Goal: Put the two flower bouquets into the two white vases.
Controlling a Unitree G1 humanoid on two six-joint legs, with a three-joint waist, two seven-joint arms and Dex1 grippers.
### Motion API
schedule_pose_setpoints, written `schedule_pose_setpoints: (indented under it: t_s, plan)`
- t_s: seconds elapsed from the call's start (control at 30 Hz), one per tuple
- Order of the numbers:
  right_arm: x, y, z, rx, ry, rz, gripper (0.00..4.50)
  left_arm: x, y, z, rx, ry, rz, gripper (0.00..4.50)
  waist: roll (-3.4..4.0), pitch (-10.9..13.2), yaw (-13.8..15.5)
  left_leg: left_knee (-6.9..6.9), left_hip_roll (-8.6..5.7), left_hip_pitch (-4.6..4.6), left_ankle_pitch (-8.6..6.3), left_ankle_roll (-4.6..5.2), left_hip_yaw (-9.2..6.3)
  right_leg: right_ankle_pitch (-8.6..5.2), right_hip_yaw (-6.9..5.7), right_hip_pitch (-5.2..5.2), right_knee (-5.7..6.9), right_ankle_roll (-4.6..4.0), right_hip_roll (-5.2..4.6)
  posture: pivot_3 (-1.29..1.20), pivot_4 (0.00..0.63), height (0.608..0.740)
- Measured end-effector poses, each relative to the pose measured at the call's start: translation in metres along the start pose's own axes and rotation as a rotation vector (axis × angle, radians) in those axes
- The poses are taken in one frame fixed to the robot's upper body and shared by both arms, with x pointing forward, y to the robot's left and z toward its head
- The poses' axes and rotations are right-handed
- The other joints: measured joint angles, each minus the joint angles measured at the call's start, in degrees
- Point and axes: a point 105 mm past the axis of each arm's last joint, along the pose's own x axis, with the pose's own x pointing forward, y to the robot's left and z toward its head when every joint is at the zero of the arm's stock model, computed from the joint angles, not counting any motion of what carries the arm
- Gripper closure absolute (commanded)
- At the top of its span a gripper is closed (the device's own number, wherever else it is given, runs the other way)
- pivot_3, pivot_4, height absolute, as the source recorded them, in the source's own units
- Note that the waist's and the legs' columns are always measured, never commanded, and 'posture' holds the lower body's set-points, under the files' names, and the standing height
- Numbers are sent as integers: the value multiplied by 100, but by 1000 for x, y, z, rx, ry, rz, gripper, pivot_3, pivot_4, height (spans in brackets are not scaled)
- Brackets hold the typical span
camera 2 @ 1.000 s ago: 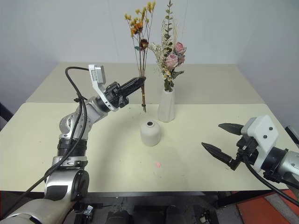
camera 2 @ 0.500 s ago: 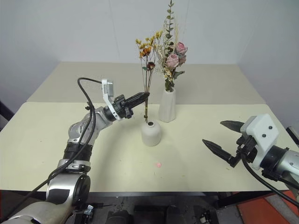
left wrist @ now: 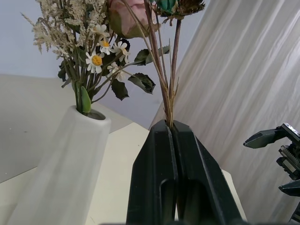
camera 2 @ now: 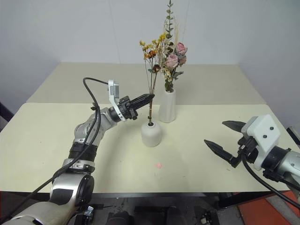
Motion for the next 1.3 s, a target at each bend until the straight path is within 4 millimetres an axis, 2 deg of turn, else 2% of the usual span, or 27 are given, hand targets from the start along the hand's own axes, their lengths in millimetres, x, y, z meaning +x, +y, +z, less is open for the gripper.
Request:
schedule_pose_setpoints:
  t_s: [0.4,0.7,1.0,1.3]
  plan:
    - [1,-3,0,-15,-9,-10,0,2,-9,-6,49,32,-38,4481,0,0,0,0,0,0,0,0,0,0,0,0,-1,0,0,0,150,740]
    - [3,-2,0,-25,-11,-5,0,-4,-6,-13,80,39,-12,4481,0,0,3,0,0,0,0,0,0,0,0,0,-1,-1,0,0,150,740]
    - [3,-3,0,-36,-15,-8,0,-6,-13,-17,145,45,-34,4481,0,0,1,0,0,0,0,0,1,0,1,0,0,-1,0,0,150,740]
    - [3,-3,-2,-37,-11,-10,0,-12,-12,-25,161,70,-20,4481,0,0,2,0,0,0,0,0,0,0,1,0,-1,1,0,0,150,740]
